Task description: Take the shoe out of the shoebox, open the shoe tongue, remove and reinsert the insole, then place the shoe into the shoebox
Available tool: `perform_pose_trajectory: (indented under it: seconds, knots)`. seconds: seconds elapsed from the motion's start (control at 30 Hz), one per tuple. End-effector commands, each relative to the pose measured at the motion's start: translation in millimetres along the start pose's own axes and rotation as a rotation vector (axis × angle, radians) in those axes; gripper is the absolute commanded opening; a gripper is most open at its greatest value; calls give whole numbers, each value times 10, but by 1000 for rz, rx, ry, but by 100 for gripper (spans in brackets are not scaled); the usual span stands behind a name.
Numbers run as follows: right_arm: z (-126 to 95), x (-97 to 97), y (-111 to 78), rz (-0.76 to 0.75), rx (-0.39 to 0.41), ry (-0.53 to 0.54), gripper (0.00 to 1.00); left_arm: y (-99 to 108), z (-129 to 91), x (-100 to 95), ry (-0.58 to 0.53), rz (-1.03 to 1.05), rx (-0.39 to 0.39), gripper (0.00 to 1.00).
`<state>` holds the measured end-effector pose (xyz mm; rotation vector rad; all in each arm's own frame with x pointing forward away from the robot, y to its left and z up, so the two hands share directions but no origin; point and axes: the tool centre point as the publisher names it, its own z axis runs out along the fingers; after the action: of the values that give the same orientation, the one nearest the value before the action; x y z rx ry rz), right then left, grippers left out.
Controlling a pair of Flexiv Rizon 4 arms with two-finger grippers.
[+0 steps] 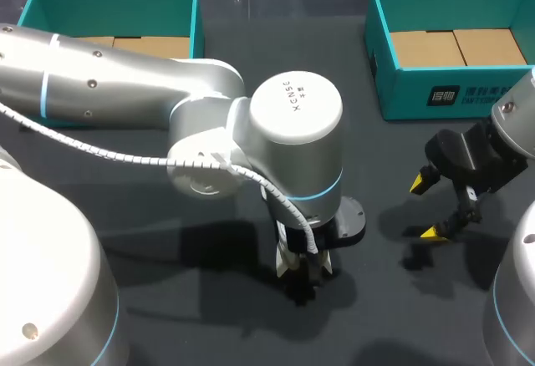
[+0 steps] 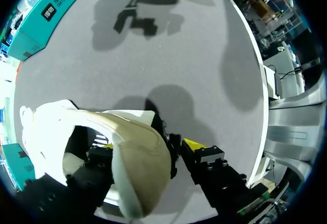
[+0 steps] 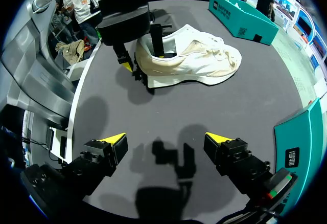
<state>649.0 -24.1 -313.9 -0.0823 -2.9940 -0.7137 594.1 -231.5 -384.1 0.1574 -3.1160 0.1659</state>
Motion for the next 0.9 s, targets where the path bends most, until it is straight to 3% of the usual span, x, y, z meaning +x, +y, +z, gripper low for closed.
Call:
perform_pose_trajectory:
  seconds: [0.03,0.1,0.17,0.33,0.53,0.7,0.9]
  knots:
    - [2,10,0,0,1,-2,100,37,30,9,0,-4,4,48]
    - [2,10,0,0,1,-2,100,47,30,10,-1,-7,3,33]
    - [2,10,0,0,1,-2,100,56,28,2,0,-10,2,0]
    - [2,10,0,0,1,-2,100,90,-51,-27,4,-9,13,0]
    - [2,10,0,0,1,-2,100,147,-353,-108,23,28,42,0]
    - [2,10,0,0,1,-2,100,203,-680,-276,31,95,35,0]
    - [2,10,0,0,1,-2,100,395,-1233,-599,70,176,70,0]
